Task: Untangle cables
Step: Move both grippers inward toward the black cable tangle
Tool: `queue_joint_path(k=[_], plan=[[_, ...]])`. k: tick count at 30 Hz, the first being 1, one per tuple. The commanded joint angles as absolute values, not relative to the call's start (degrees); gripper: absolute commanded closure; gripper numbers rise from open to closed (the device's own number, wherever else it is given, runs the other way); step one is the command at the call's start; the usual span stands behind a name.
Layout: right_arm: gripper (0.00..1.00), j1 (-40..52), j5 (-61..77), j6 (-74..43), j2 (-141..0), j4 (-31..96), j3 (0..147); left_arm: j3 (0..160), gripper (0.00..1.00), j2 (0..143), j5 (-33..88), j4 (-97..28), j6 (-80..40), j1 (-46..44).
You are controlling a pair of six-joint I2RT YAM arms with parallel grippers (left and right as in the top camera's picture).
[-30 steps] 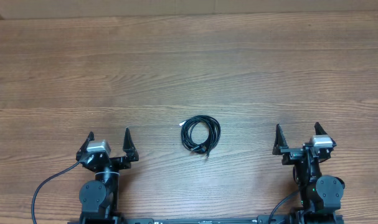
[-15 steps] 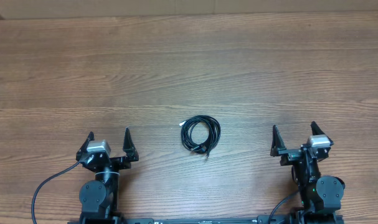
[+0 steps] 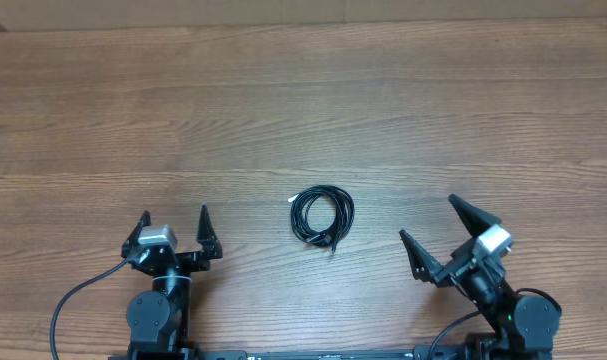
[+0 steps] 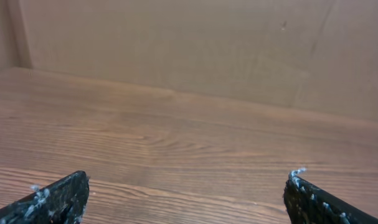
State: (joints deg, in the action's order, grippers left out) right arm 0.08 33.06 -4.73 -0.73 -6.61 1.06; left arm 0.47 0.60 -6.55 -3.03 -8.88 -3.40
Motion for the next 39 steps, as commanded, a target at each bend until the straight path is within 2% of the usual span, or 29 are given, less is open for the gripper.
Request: queue_joint_path(k=[1,6,9,12,15,20,29,31,34,37,39], plan=[[0.0,-0.1,34.7,-8.6,-0.2,-11.9,1.8,0.3,0.0,0.4,-1.3,-2.5,-9.2,-3.4],[0.0,-0.1,33.1,-10.8,-0.2,-14.2,7.4,0.3,0.0,0.4,0.9,-1.7,-9.6,-3.4],[0.0,-0.1,33.1,-10.2,-0.3,-10.7,11.5,0.4,0.0,0.4,12.3,1.5,-9.0,-3.4],[0.0,-0.1,33.1,-8.0,-1.0,-2.5,17.6,1.9,0.0,0.4,20.3,5.9,-9.0,-3.4],[0.0,-0.1,29.9,-1.9,-2.9,9.3,25.3,6.6,0.01,0.4,20.0,4.9,-7.8,-3.4],[0.0,-0.1,21.5,0.5,-10.2,25.6,39.2,24.7,0.0,4.8,10.8,-10.2,-4.9,-3.4],[0.0,-0.1,22.9,0.5,-35.0,54.6,63.0,62.7,0.0,32.8,16.4,-44.8,-0.8,-3.4],[0.0,-0.1,23.8,0.5,-40.6,61.2,68.2,68.6,0.01,38.2,20.3,-50.1,-0.9,-3.4],[0.0,-0.1,28.8,0.3,-47.4,67.9,73.5,73.8,0.0,44.5,33.0,-53.4,-3.2,-3.4],[0.0,-0.1,40.3,-0.2,-51.6,69.2,74.3,74.1,0.0,48.1,44.3,-54.0,-5.8,-3.4],[0.0,-0.1,48.8,-0.2,-54.0,70.9,74.3,74.1,0.0,50.1,47.6,-53.8,-5.8,-3.4]])
